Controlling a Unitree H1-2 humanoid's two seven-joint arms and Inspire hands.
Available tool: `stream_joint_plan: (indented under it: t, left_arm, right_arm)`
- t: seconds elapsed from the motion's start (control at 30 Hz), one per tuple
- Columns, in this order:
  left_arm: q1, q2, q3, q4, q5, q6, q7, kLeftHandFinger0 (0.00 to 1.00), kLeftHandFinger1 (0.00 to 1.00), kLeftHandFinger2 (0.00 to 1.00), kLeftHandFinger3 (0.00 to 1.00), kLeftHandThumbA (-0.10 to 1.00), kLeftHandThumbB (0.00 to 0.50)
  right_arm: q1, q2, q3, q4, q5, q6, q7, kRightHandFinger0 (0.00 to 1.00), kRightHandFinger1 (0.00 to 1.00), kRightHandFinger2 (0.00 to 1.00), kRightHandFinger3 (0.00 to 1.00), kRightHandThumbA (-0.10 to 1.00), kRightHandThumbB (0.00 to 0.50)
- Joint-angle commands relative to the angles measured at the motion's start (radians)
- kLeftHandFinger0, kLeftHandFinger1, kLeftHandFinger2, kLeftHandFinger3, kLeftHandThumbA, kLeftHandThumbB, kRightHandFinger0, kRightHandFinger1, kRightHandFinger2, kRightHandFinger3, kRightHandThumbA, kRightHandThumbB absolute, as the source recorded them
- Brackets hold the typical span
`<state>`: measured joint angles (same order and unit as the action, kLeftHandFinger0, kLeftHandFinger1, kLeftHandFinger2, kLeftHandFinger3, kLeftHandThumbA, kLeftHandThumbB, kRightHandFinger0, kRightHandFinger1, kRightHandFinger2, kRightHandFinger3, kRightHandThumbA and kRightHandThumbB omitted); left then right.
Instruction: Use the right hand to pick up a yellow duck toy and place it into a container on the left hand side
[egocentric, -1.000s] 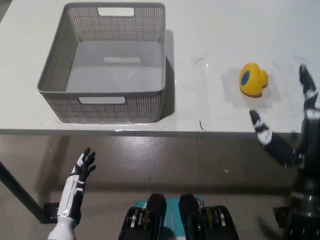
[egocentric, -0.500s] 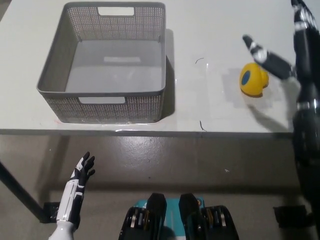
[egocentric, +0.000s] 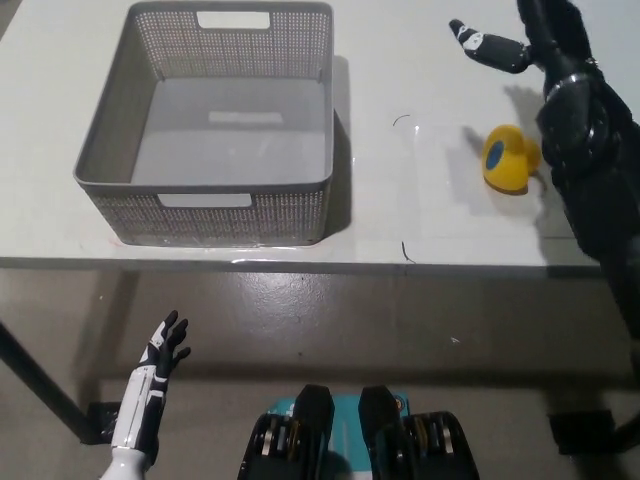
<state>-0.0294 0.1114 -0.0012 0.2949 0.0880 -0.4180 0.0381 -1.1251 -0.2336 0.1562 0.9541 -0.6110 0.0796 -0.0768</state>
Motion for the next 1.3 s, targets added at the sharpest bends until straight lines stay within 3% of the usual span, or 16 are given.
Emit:
stream_joint_plan:
  t: [0.0,0.23,0.37,0.6,0.93,1.07,1.13,1.27]
  left_arm:
    - [0.011,0.012,0.016,-0.078,-0.009,-0.052,0.015,1.00,1.00,1.00,1.00,1.00,0.500]
    - [0.009,0.016,0.024,-0.085,-0.017,-0.052,0.011,0.99,1.00,1.00,1.00,1.00,0.500]
    - [0.012,0.021,0.032,-0.090,-0.022,-0.052,0.006,1.00,1.00,1.00,1.00,1.00,0.500]
    - [0.011,0.025,0.041,-0.092,-0.015,-0.052,0.003,1.00,1.00,1.00,1.00,1.00,0.500]
    - [0.010,0.022,0.044,-0.094,-0.006,-0.052,0.012,1.00,1.00,1.00,1.00,1.00,0.500]
    - [-0.001,0.027,0.046,-0.095,-0.006,-0.052,0.007,1.00,1.00,1.00,1.00,1.00,0.500]
    - [0.000,0.026,0.046,-0.096,-0.006,-0.052,0.006,1.00,1.00,1.00,1.00,1.00,0.500]
    - [-0.003,0.022,0.046,-0.091,-0.013,-0.052,0.007,1.00,1.00,1.00,1.00,1.00,0.500]
  right_arm:
    - [-0.281,-0.021,0.000,0.298,0.070,0.054,0.082,1.00,1.00,1.00,1.00,0.70,0.495]
    - [-0.304,-0.019,0.011,0.432,0.085,0.075,0.113,1.00,1.00,1.00,1.00,0.70,0.500]
    - [-0.292,-0.030,0.019,0.453,0.101,0.081,0.127,1.00,1.00,1.00,1.00,0.70,0.474]
    - [-0.281,-0.052,0.042,0.468,0.119,0.091,0.199,1.00,1.00,1.00,1.00,0.81,0.495]
    - [-0.251,-0.052,0.027,0.480,0.188,0.112,0.289,1.00,1.00,1.00,1.00,0.77,0.500]
    - [-0.241,-0.054,0.058,0.481,0.176,0.095,0.324,1.00,1.00,1.00,1.00,0.86,0.476]
    - [-0.230,-0.049,0.058,0.483,0.183,0.096,0.315,1.00,1.00,1.00,1.00,0.85,0.499]
    - [-0.216,-0.027,0.078,0.484,0.182,0.089,0.305,1.00,1.00,1.00,1.00,0.85,0.500]
